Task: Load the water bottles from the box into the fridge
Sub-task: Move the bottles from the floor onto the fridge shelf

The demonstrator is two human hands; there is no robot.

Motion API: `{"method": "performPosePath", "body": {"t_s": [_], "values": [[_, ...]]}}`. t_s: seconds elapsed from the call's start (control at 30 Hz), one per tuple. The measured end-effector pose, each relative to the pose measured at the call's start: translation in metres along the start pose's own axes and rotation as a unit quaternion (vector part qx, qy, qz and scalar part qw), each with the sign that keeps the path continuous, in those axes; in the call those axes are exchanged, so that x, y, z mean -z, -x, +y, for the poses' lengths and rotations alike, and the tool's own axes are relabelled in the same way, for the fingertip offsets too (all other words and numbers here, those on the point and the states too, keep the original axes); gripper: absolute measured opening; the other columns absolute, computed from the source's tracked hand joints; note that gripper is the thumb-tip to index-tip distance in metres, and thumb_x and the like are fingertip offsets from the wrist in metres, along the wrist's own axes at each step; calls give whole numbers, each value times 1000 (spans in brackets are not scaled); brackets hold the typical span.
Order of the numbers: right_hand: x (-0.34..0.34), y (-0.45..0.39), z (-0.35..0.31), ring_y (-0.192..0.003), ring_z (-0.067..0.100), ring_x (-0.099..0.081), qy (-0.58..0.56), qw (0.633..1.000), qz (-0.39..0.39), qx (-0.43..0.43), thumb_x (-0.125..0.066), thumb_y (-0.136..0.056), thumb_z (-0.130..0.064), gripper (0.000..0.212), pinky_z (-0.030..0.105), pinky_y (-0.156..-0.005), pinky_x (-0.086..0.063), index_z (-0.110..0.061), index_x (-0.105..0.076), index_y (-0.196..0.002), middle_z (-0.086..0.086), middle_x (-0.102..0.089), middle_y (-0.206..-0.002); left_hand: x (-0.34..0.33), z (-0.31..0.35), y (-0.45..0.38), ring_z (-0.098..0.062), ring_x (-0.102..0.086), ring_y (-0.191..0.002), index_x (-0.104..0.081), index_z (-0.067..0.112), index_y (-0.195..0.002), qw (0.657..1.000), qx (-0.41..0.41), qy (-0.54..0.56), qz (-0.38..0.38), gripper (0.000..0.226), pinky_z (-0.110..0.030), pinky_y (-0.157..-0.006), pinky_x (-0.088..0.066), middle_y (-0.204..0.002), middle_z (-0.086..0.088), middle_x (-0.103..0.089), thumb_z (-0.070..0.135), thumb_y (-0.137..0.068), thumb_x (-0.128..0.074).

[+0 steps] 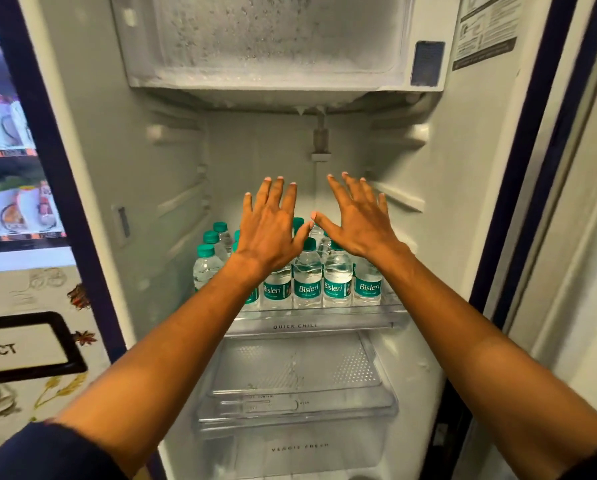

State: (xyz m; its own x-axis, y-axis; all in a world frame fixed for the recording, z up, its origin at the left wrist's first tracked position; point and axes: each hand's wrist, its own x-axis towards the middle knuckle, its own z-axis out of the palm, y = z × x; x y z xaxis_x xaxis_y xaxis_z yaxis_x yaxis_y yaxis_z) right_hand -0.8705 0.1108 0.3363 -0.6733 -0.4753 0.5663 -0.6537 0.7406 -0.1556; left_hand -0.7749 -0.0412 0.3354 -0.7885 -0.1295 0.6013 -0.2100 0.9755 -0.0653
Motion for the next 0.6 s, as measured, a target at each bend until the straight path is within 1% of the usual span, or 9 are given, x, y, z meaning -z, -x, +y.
{"method": "performPosePath", "body": {"t_s": [0.13, 0.23, 0.3, 0.5, 0.6], "values": [[-6, 22, -21, -151, 30, 0, -7, 1000, 5, 19, -34, -90, -72, 82, 59, -119, -7, -34, -5, -156, 3, -1, -165, 0, -6, 36, -28, -1, -151, -8, 18, -156, 1000, 10, 6, 13, 77, -52, -121, -6, -163, -11, -4, 62, -96, -28], [-17, 40, -39, -151, 30, 3, -20, 999, 4, 37, -34, -89, -73, 82, 58, -118, -4, -35, -5, -156, 3, 1, -165, -4, -12, 67, -27, 0, -151, -10, 18, -156, 1000, 17, 14, 18, 80, -54, -121, -6, -163, -10, -4, 65, -92, -18], [-25, 54, -50, -151, 30, 2, -28, 998, 5, 51, -32, -88, -74, 83, 57, -118, -2, -34, -7, -156, 3, 0, -165, -8, -16, 86, -28, 0, -151, -11, 17, -156, 999, 25, 19, 18, 82, -55, -120, -8, -163, -11, -4, 65, -89, -15], [-55, 98, -71, -151, 29, 5, -35, 997, -15, 64, -25, -85, -75, 84, 54, -120, -3, -34, -4, -156, 3, 0, -165, -28, -32, 143, -29, 0, -151, -12, 14, -156, 998, 53, 11, 13, 82, -56, -120, -9, -163, -13, -3, 63, -91, -24], [-71, 122, -74, -151, 28, 3, -31, 996, -21, 83, -22, -86, -77, 83, 56, -120, -5, -35, -5, -156, 3, -1, -165, -39, -35, 173, -29, 1, -151, -11, 14, -156, 998, 56, 19, -1, 82, -56, -120, -9, -163, -13, -1, 62, -92, -29]]}}
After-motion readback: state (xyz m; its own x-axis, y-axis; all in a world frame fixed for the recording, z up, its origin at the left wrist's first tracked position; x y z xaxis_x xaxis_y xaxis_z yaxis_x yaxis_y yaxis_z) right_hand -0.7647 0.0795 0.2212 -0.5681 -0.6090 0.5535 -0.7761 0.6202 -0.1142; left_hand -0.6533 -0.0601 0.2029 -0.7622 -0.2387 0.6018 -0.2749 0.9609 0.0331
